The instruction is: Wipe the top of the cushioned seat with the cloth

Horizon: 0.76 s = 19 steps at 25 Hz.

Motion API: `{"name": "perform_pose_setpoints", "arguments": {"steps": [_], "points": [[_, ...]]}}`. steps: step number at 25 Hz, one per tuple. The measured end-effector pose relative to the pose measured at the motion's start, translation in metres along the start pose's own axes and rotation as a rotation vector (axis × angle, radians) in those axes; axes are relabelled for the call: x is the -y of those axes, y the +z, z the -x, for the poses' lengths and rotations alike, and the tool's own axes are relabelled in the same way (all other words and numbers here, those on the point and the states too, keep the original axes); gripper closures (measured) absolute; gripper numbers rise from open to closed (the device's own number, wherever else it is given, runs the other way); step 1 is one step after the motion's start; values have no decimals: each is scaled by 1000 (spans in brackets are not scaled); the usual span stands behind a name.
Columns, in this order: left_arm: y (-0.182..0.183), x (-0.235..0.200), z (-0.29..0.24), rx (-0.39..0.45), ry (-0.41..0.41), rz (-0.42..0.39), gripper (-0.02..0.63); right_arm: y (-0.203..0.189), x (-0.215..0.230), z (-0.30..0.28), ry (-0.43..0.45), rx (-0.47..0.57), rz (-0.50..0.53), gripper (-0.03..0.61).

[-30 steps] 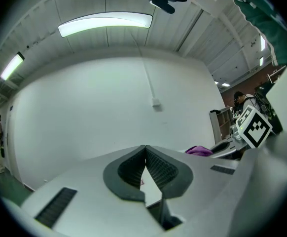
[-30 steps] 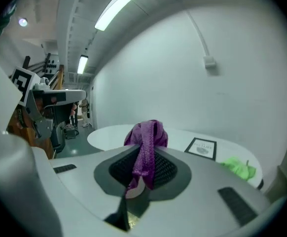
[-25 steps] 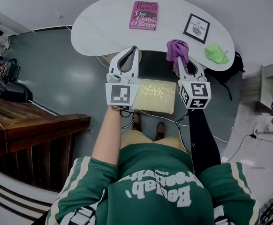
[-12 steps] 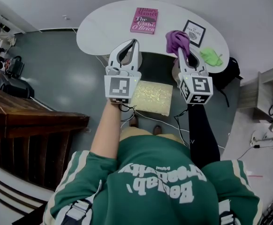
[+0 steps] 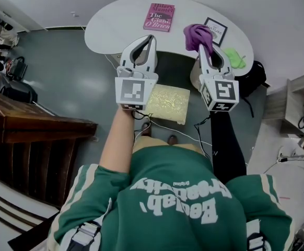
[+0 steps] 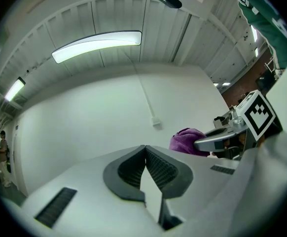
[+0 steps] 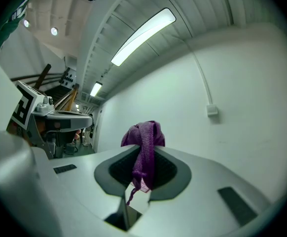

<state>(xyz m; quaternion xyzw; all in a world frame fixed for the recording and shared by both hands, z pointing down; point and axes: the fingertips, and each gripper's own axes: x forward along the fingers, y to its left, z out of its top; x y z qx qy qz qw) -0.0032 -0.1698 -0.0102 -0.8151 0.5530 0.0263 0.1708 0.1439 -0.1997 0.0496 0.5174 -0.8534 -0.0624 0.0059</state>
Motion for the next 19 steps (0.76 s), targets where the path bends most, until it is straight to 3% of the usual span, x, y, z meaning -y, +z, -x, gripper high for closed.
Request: {"name": "perform_pose_setpoints", "arguments": {"steps": [19], "points": [[10,7,12,1,35,-22,598,0,0,14,2,25,-26,520]]}}
